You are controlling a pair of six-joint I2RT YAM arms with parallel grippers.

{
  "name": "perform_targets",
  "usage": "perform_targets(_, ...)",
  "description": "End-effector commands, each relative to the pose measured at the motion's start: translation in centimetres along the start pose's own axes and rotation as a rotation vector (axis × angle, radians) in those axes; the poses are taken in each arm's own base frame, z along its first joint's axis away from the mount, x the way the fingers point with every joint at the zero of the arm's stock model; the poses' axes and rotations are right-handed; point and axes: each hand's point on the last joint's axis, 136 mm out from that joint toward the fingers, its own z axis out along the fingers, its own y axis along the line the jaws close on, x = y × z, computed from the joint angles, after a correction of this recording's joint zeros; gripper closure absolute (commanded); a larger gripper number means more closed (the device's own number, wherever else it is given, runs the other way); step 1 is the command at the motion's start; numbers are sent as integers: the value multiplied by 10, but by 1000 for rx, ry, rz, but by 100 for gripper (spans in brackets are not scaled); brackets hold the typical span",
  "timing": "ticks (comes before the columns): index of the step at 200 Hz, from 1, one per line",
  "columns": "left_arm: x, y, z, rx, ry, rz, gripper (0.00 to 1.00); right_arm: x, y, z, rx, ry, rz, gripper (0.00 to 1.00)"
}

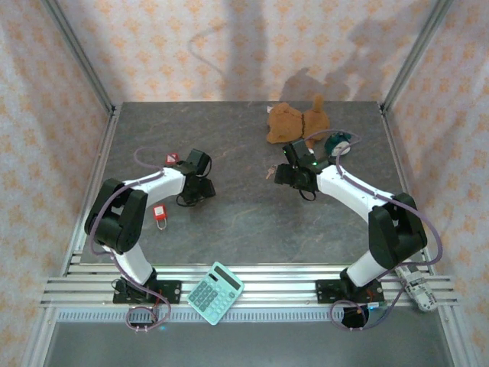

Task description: Unlock with the key

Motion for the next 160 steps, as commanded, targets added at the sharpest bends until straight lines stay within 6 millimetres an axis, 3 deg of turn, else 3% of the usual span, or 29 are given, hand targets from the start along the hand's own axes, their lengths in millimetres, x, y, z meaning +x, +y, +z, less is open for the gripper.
perform_targets(1, 0, -29, 1, 48, -15, 15, 47, -3, -7, -9, 35, -27, 6, 20)
perform_targets(41, 16, -77, 1, 128, 0, 70, 49, -2, -9, -10, 40, -24, 1, 20)
perform_targets(60, 10, -85, -18, 165, -32, 78, 48, 2, -4, -9, 13, -7, 11, 21)
perform_targets(77, -2, -79, -47, 156, -103, 94, 44, 7, 7, -8, -8, 3, 2, 24)
perform_targets(102, -18, -54, -89, 118, -201, 77, 37, 16, 36, -5, -12, 6, -67, 24)
perform_targets(125, -30, -10, -119, 97, -284, -12, 34, 27, 78, 0, -64, 30, -126, 31)
perform_targets(149, -29, 54, -135, 10, -362, -145, 25, 47, 135, 4, -116, 47, -274, 46)
perform_targets(160, -22, 75, -137, -5, -373, -192, 24, 55, 156, 8, -123, 54, -348, 56)
